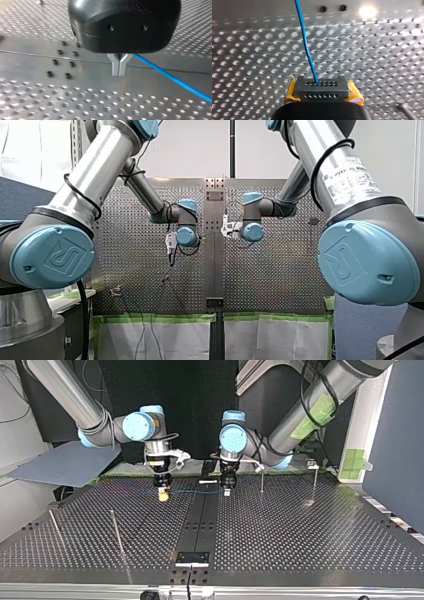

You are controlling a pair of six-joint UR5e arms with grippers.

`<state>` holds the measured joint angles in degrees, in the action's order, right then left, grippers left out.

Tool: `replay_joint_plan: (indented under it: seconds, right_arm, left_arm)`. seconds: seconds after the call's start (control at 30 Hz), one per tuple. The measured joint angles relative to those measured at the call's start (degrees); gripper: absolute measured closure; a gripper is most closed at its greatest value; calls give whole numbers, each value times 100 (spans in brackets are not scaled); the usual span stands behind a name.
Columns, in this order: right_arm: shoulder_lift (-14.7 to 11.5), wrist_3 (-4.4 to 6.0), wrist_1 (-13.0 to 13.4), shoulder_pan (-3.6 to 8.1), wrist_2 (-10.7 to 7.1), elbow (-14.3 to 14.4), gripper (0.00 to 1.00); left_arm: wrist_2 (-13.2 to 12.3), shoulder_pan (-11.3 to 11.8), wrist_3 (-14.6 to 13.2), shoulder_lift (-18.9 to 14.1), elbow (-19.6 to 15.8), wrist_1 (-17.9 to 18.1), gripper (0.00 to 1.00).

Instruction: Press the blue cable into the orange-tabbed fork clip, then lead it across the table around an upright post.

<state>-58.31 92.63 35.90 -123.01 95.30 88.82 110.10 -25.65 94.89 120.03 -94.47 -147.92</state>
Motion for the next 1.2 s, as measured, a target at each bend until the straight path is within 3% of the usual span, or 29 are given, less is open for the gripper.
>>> replay_joint_plan:
  seconds: [0.5,0.73,0.9,1.2]
  right_arm:
    - [-356,31,-6,1,-197,-59,100]
    - [-516,53,-111,4,-253,-251,100]
    - [-573,55,-180,7,-300,-352,100]
    - [-631,55,-251,9,-309,-442,100]
  left_arm:
    - [9,-105,-73,-69,505,-535,100]
    - [20,-172,-75,-68,740,-687,100]
    - [26,-199,-75,-69,817,-747,100]
    - [33,-271,-56,-70,1282,-1134,100]
